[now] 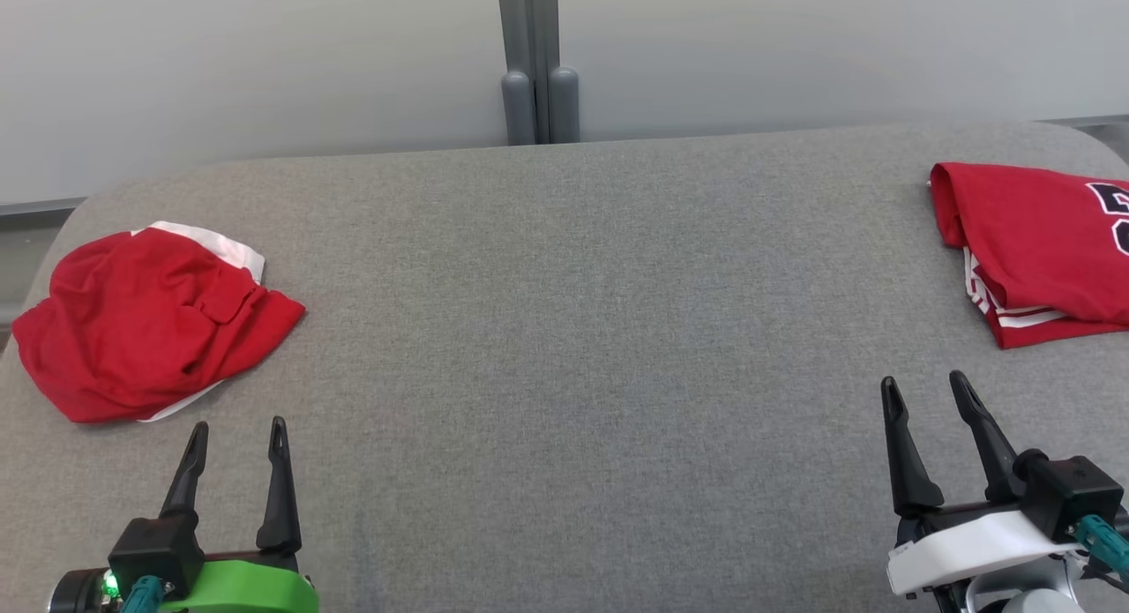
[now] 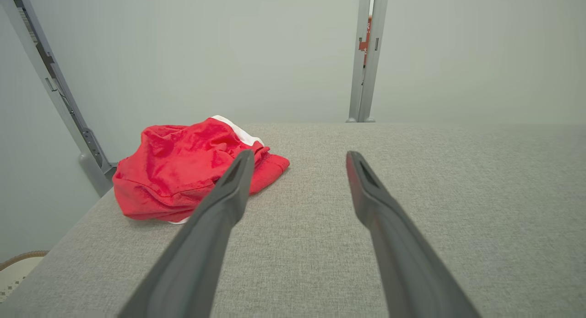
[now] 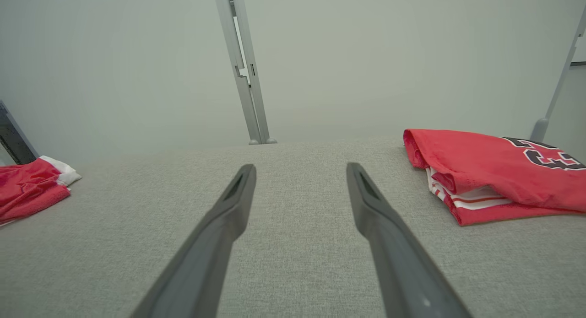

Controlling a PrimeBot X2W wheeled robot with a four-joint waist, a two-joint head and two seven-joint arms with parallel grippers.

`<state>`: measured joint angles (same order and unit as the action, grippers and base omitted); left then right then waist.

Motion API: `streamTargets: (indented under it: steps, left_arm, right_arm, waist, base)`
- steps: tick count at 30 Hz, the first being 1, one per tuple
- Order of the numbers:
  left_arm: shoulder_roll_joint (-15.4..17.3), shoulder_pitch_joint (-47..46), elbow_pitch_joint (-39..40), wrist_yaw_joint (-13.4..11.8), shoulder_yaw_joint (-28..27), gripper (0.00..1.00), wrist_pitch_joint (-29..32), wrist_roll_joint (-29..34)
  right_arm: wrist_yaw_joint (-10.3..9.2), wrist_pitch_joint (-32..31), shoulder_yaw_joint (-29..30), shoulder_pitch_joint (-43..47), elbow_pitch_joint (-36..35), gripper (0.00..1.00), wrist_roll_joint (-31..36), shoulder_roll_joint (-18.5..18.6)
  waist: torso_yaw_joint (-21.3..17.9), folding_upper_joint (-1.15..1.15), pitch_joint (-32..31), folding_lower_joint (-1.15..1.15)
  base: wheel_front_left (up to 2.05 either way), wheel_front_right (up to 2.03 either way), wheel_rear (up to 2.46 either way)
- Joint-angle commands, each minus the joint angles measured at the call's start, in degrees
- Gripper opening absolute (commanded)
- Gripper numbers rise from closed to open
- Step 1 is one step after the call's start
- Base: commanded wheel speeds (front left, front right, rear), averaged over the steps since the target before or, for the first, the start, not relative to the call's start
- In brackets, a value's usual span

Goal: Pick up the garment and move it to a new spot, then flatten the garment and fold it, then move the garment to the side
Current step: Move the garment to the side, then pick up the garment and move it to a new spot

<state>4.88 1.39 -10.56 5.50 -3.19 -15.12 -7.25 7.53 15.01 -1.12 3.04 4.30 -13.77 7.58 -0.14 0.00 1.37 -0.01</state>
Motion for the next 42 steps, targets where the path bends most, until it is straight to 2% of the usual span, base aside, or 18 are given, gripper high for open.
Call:
streamTargets:
  steps: [1,11,30,42]
  left_arm:
    - [0.1,0.7,-0.2,0.1,0.1,1.0,0.0,0.1]
    - [0.5,0.7,-1.4,0.4,0.0,1.0,0.0,0.2]
    - [0.8,0.6,-1.6,0.4,-0.3,1.0,0.0,0.4]
    - [1.0,-0.1,-1.5,-0.4,-0.3,1.0,0.0,0.6]
  right_arm:
    - [-0.09,0.2,0.4,0.9,-0.4,1.0,0.5,-0.3]
    - [-0.09,0.2,0.7,2.3,-0.9,1.0,1.1,-1.7]
    - [-0.09,0.1,0.0,2.4,-0.3,1.0,0.7,-1.7]
    - [-0.09,0.1,-0.8,2.0,0.2,1.0,0.4,-1.8]
  waist:
    - [0.5,0.0,-0.5,0.01]
    - [1.1,0.0,-1.4,0.01]
    - [1.5,0.0,-1.6,0.01]
    - [6.7,0.0,-0.8,0.01]
  base:
    - [0.0,0.0,0.0]
    - [0.0,0.0,0.0]
    - [0.0,0.0,0.0]
    - [0.0,0.0,0.0]
